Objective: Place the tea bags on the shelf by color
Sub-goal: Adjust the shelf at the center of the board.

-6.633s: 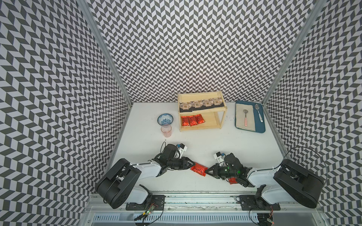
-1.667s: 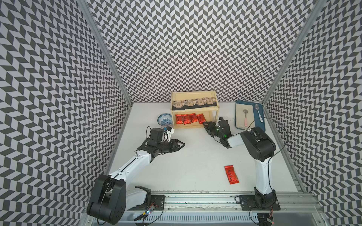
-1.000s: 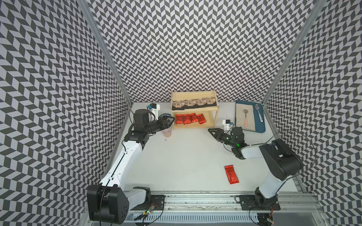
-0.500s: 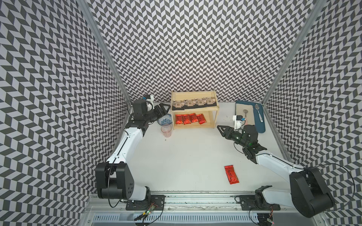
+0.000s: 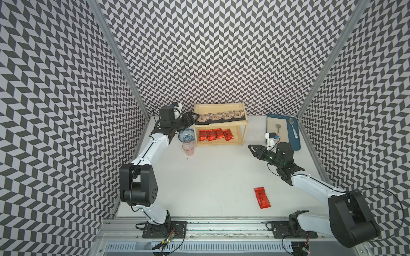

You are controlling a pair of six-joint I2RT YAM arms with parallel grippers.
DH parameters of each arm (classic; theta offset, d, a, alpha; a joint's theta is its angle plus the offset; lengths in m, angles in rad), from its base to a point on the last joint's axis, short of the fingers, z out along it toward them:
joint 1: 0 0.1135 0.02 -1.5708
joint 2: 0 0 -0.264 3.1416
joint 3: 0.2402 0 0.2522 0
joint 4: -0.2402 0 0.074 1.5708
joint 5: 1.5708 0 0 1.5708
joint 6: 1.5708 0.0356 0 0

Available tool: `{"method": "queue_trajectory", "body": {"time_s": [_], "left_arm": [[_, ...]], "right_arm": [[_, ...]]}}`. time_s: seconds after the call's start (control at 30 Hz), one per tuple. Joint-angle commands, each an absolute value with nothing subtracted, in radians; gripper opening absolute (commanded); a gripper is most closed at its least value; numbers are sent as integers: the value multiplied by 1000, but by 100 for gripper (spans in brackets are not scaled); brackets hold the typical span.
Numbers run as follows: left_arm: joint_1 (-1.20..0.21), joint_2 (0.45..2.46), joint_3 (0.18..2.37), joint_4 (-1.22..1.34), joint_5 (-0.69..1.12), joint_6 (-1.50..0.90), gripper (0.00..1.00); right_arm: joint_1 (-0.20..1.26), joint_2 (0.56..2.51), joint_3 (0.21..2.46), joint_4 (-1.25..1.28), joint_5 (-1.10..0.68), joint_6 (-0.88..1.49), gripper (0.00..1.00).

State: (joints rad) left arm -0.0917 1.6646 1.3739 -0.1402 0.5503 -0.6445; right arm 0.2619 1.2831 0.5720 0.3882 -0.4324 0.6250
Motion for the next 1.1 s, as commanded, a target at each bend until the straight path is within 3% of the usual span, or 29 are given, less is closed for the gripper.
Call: {"method": "queue_trajectory", "body": {"time_s": [0.0,0.37,0.73,1.07], "left_arm": [[-94,1648,1376,-135,543,-620,78],[-147,1592,1315,-142,529,-617,77],[-165,1516,1260,-222,473,-574,77],[-166,1358,1112,-254,424,-539,84]], "right_arm": [[251,1257,557,414,-455,611,50],[239,1233,562,382,-471,584,50],[252,1177,618,-140,-295,432,50],[383,991,545,-342,-105,498,53]]}}
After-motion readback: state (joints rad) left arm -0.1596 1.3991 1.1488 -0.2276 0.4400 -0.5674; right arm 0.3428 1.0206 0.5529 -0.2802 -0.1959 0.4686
